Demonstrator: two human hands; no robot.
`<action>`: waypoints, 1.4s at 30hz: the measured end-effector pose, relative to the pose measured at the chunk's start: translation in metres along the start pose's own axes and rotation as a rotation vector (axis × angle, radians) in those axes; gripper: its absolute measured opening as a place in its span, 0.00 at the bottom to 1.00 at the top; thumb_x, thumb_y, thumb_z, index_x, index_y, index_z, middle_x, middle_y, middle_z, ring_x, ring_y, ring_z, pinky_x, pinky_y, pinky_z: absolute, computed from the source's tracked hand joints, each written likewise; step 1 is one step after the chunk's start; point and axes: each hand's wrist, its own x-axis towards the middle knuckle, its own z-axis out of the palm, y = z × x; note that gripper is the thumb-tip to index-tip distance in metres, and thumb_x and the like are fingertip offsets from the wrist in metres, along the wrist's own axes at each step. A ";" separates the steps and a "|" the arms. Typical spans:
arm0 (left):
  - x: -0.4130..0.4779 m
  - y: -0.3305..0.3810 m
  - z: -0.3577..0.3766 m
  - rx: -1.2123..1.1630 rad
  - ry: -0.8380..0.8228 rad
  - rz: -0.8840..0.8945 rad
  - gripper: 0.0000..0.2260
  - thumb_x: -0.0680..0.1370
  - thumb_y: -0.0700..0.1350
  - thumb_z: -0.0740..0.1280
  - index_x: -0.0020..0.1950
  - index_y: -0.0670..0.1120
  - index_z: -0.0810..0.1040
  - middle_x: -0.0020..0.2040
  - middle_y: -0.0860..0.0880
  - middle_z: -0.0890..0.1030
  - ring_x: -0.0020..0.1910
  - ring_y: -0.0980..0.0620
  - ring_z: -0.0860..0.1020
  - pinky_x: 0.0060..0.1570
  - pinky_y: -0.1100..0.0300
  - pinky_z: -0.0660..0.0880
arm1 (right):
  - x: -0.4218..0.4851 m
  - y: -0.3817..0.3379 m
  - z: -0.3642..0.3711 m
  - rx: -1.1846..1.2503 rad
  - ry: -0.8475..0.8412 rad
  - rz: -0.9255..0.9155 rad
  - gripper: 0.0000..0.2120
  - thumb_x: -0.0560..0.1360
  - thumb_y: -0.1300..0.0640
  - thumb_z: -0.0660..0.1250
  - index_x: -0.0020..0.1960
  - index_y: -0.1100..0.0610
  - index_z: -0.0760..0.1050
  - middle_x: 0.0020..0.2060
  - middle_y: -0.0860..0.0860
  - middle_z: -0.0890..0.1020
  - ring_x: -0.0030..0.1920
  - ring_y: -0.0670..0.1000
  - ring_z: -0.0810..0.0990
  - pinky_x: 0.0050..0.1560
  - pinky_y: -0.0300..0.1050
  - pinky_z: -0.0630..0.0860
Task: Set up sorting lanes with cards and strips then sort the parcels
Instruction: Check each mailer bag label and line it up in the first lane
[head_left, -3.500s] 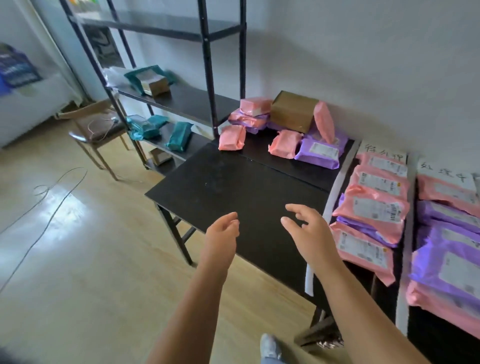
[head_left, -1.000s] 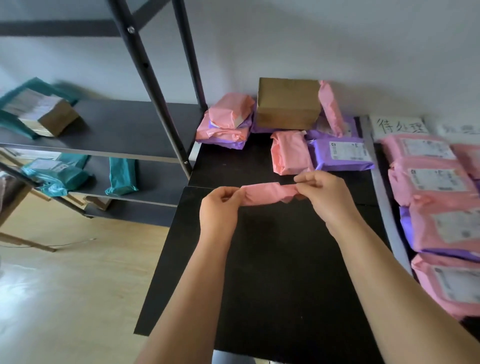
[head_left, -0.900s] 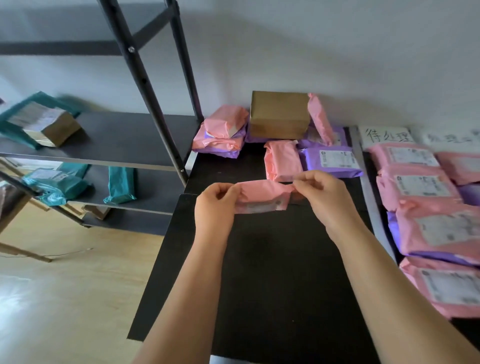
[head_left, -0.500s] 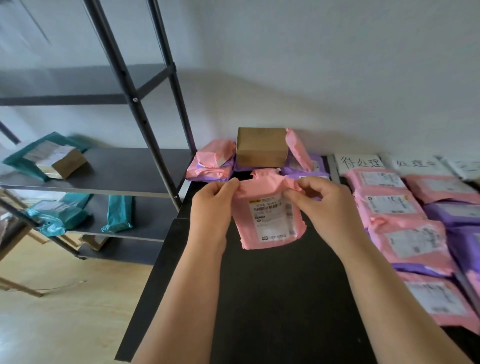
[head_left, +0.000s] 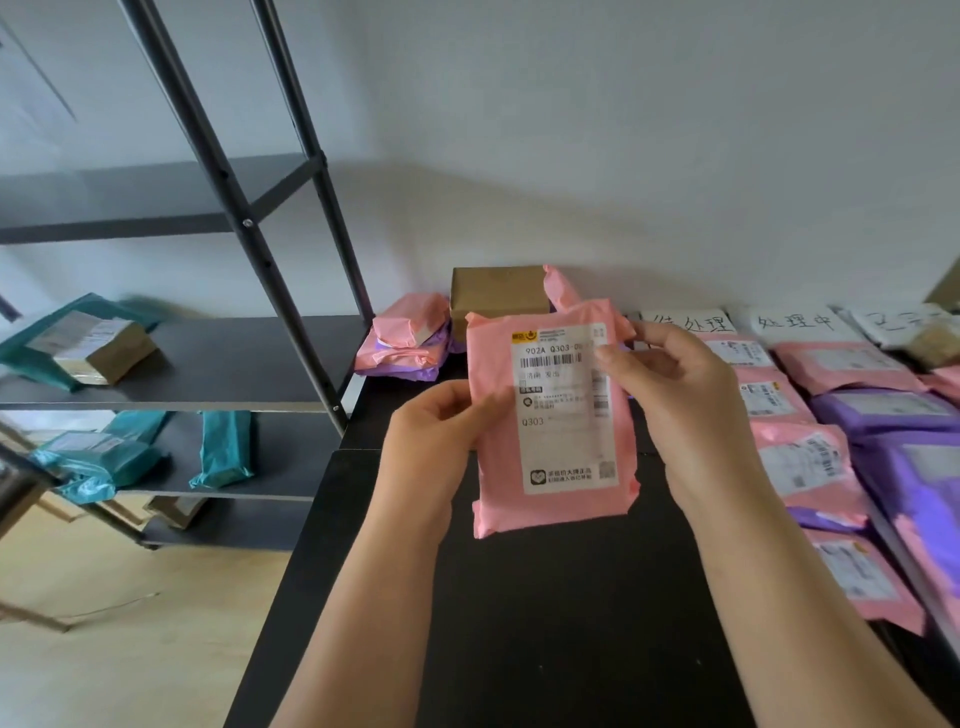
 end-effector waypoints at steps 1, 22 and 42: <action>-0.001 0.002 0.000 -0.020 0.016 0.003 0.12 0.71 0.52 0.75 0.50 0.49 0.85 0.48 0.51 0.87 0.47 0.51 0.85 0.50 0.53 0.80 | -0.002 -0.001 -0.001 0.012 -0.023 0.018 0.11 0.74 0.51 0.74 0.56 0.49 0.79 0.41 0.44 0.86 0.43 0.43 0.85 0.44 0.45 0.80; -0.017 0.030 -0.016 -0.026 0.013 0.121 0.10 0.70 0.52 0.74 0.48 0.50 0.86 0.47 0.52 0.87 0.47 0.52 0.85 0.48 0.54 0.81 | -0.023 -0.024 0.005 -0.060 -0.109 -0.111 0.04 0.76 0.60 0.71 0.44 0.52 0.83 0.41 0.47 0.86 0.44 0.49 0.85 0.48 0.54 0.83; -0.015 0.012 0.001 -0.028 -0.039 -0.044 0.18 0.63 0.58 0.76 0.45 0.47 0.87 0.47 0.47 0.87 0.44 0.49 0.84 0.39 0.58 0.80 | -0.020 -0.015 -0.013 -0.014 -0.057 0.056 0.06 0.77 0.53 0.70 0.45 0.54 0.82 0.38 0.44 0.86 0.37 0.41 0.84 0.30 0.30 0.74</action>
